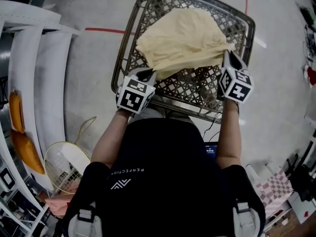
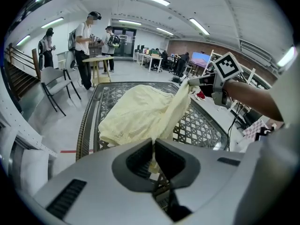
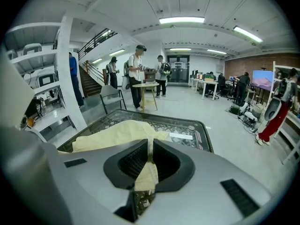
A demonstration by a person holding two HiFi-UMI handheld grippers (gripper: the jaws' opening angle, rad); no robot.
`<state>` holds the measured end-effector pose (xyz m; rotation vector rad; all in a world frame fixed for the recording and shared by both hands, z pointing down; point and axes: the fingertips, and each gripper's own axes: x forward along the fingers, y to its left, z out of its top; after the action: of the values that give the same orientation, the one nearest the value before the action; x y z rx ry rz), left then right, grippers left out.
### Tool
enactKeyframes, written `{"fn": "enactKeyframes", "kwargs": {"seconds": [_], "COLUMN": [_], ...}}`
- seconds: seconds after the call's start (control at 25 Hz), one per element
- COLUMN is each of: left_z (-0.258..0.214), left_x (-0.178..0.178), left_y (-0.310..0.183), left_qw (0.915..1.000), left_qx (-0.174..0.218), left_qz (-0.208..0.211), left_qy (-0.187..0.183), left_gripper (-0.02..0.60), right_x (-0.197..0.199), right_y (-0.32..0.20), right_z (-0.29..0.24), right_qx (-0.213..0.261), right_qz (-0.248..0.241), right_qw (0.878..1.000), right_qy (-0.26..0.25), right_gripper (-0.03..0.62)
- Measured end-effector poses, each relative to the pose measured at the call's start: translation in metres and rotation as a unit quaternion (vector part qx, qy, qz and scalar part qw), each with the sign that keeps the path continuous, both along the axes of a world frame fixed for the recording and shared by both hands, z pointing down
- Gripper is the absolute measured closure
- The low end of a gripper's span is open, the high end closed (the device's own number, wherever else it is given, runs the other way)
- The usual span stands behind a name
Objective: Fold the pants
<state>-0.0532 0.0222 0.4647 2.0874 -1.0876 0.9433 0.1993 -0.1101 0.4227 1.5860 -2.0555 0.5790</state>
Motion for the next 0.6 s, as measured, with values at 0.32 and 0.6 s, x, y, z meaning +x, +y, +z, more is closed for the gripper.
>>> {"fn": "enactKeyframes", "kwargs": {"seconds": [0.32, 0.6], "left_z": [0.007, 0.011], "left_x": [-0.012, -0.028], "left_y": [-0.019, -0.043], "left_qw": [0.9997, 0.9994], "left_qx": [-0.018, -0.026], "left_qz": [-0.001, -0.012], "left_qy": [0.015, 0.020], "left_gripper": [0.557, 0.557], "right_x": [-0.023, -0.050], "right_y": [-0.041, -0.082], "right_z": [0.005, 0.011], "right_qx": [-0.001, -0.002], "right_qz": [-0.009, -0.024], "right_qw": [1.000, 1.000], "right_qy": [0.004, 0.004], "right_gripper": [0.540, 0.540]}}
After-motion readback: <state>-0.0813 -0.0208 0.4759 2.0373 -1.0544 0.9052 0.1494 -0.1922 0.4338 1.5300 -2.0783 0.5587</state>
